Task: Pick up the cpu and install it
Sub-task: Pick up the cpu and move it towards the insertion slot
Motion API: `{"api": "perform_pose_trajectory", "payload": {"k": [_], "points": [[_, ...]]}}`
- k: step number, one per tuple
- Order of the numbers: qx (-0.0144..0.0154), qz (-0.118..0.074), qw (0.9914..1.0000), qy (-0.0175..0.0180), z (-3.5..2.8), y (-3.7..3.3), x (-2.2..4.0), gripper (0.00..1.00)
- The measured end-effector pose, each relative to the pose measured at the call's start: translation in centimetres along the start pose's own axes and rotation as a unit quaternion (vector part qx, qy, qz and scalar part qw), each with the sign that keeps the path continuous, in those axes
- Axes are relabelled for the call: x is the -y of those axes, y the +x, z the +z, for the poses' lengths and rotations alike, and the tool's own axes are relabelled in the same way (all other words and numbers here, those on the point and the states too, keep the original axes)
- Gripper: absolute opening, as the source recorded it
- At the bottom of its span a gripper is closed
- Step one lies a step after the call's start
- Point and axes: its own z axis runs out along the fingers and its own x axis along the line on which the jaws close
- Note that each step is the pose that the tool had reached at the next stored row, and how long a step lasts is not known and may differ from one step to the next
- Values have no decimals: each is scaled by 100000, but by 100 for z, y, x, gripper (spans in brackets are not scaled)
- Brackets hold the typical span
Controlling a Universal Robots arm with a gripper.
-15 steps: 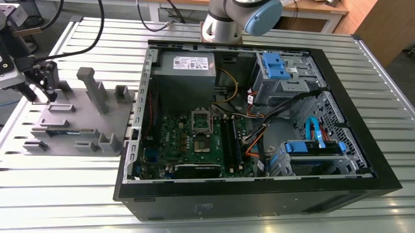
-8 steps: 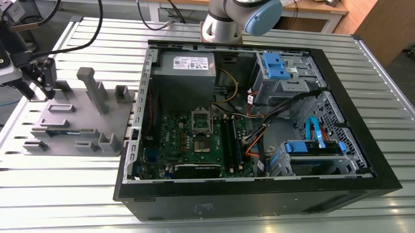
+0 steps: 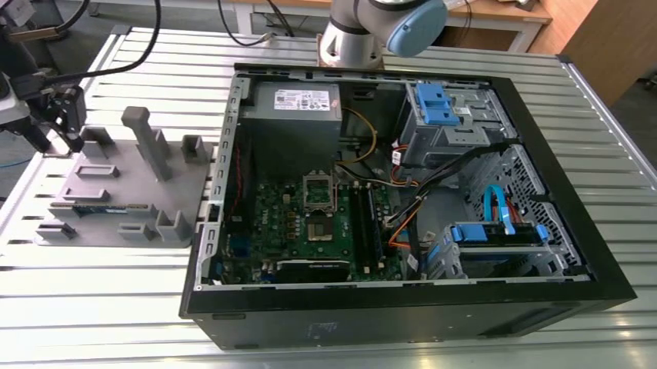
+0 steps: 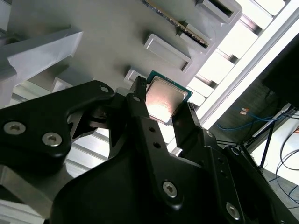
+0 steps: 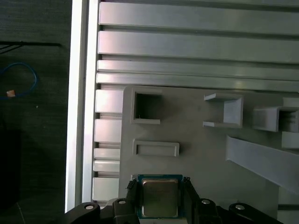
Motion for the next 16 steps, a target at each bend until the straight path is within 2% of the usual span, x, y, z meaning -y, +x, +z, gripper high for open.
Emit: {"api": "perform_pose_trajectory", "payload": {"k": [9,16], "points": [[-3,-1,100000,4,-91,-3,-2,47],[1,-1,100000,15,-109,-3,-3,47]]}}
